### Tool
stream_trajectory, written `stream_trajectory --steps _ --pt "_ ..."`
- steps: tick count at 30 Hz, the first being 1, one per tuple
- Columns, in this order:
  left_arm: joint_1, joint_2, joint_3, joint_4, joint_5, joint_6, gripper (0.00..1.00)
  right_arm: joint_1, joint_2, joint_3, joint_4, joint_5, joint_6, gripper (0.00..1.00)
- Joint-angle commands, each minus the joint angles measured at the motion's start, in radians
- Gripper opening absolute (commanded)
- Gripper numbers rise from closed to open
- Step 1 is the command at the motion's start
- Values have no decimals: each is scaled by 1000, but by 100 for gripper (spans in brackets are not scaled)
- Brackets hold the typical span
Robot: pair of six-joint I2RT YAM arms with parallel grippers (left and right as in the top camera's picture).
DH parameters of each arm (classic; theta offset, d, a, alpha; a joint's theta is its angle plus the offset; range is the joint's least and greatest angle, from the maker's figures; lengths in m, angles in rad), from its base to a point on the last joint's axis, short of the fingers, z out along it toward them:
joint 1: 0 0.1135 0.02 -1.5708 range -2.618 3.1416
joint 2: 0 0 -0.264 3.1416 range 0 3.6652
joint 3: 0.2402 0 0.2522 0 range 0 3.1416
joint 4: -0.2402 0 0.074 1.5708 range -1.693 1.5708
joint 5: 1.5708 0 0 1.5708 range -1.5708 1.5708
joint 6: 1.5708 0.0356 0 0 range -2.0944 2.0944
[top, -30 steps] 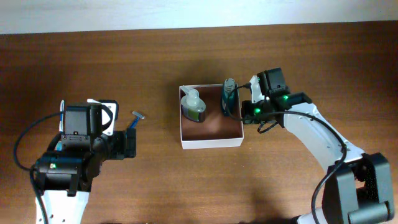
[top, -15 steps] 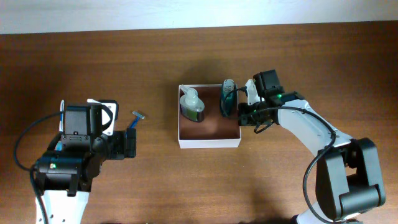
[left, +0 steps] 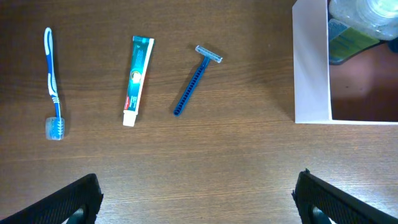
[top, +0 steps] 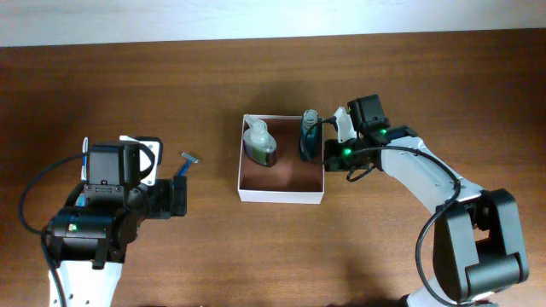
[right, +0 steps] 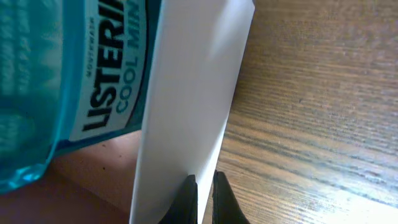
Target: Pack container
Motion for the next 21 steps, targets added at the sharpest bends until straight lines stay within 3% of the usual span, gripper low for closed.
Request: stream_trajectory --steps 1,21 --pt "2 0 16 -2 11 -7 100 9 2 -3 22 -40 -11 4" --pt "2 0 16 -2 11 -7 100 -6 2 -2 111 34 -3 5"
